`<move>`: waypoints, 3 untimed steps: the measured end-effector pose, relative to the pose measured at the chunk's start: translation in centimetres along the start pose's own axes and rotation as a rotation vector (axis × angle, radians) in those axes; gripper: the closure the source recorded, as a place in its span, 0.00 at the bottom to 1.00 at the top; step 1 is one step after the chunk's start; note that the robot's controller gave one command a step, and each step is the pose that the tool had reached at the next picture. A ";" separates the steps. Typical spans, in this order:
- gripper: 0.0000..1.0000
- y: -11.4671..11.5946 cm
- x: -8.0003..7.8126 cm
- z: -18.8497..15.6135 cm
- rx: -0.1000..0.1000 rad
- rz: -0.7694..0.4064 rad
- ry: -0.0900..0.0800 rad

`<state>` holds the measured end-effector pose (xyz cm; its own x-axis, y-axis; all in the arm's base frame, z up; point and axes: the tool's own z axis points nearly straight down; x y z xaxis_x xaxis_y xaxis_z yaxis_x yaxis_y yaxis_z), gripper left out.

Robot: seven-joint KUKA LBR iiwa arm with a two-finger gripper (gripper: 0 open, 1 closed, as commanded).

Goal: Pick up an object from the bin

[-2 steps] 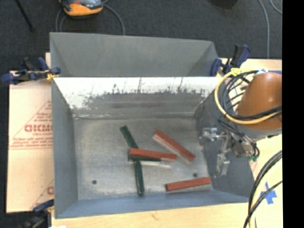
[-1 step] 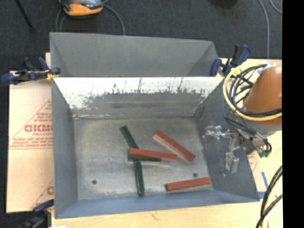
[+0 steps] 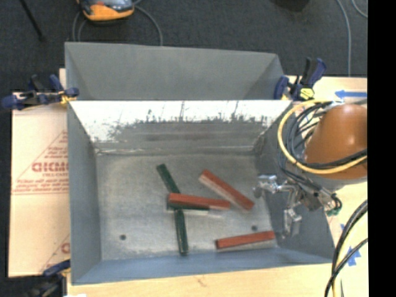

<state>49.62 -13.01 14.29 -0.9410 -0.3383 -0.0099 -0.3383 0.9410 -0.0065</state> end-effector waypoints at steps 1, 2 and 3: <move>0.00 3.1 -4.9 3.4 -0.005 0.111 0.007; 1.00 1.5 1.2 7.0 -0.003 0.151 0.004; 0.00 1.5 1.1 7.1 0.000 0.148 -0.002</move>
Offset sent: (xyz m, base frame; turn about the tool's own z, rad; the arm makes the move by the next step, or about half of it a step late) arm -0.0186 0.0102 -0.0729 0.1527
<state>48.15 -12.03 7.20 -0.9806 -0.1956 -0.0131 -0.1955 0.9807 -0.0048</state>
